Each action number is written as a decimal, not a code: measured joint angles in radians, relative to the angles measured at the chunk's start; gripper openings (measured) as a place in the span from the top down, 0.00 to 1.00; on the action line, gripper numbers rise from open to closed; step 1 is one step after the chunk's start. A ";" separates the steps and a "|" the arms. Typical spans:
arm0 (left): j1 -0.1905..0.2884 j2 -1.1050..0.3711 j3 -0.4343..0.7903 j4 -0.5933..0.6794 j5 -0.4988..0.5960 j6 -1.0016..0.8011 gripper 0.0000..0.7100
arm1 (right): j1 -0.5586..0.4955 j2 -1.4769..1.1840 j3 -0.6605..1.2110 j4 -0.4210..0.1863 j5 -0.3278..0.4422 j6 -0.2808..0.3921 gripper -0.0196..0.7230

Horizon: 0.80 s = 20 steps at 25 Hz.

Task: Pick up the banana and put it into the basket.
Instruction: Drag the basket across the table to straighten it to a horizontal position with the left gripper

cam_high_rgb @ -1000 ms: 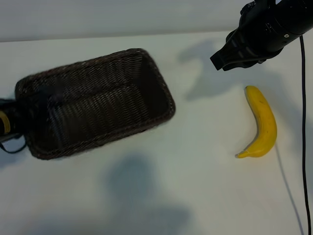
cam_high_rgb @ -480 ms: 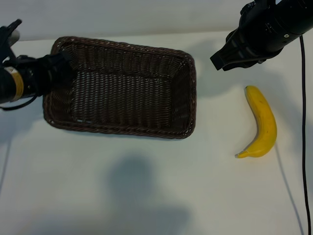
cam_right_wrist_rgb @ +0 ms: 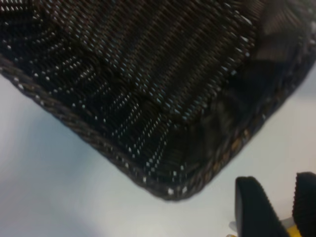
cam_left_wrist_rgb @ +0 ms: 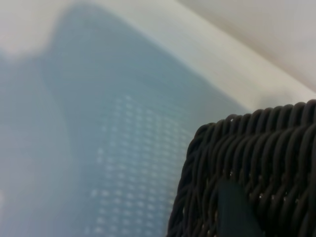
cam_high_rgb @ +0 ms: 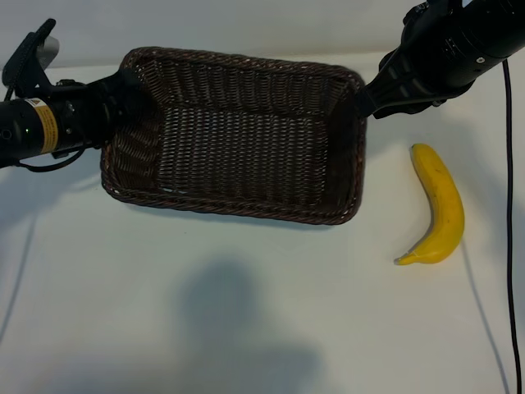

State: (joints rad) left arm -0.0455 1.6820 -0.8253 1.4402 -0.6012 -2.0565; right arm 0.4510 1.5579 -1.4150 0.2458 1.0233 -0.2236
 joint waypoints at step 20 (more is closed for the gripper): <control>0.000 0.195 -0.004 -0.160 -0.114 0.132 0.46 | 0.000 0.000 0.000 0.000 0.000 0.000 0.65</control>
State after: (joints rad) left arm -0.0455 1.8767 -0.8294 1.2801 -0.7154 -1.9242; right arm 0.4510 1.5579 -1.4150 0.2458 1.0233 -0.2236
